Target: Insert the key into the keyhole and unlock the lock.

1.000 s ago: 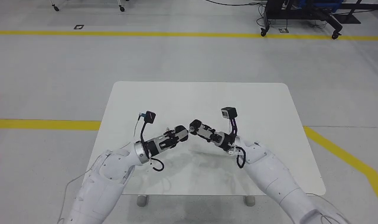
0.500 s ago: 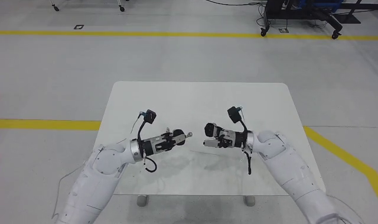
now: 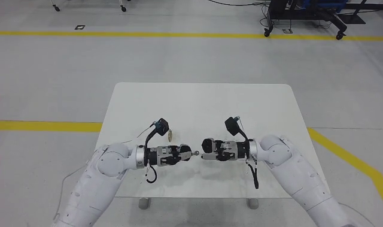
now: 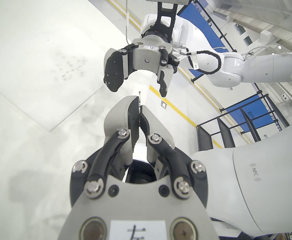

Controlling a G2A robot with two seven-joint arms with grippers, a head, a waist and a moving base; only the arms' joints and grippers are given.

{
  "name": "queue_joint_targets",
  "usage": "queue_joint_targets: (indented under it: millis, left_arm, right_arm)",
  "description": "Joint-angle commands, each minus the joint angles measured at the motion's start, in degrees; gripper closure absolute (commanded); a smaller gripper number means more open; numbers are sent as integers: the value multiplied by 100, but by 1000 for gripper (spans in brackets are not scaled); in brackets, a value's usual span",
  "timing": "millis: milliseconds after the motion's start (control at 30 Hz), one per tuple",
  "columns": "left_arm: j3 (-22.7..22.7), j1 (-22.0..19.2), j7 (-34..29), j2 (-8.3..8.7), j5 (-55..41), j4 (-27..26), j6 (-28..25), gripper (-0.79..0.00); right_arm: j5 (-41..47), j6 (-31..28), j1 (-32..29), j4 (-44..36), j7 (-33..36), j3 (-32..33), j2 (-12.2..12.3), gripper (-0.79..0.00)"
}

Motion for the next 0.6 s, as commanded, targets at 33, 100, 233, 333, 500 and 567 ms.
queue_joint_targets:
  millis: [33,100,233,333,500,567]
  left_arm:
    - [84,-18,-74,16,-19,-16,-38,0]
    - [122,-35,-102,29,8,-9,-41,0]
    - [187,-56,-54,46,43,-14,-65,0]
    - [225,-65,-26,62,67,-16,-69,0]
    - [251,-74,69,91,92,-16,-72,0]
    - [269,-80,82,102,97,-19,-74,0]
  right_arm:
    - [16,7,74,2,8,-173,36,-339]
    - [71,-13,124,22,-12,-273,56,-320]
    - [185,-49,223,101,-49,-455,88,-252]
    - [257,-74,303,139,-73,-608,106,-194]
    - [361,-142,420,207,-142,-812,149,-62]
    - [403,-169,456,221,-169,-888,169,0]
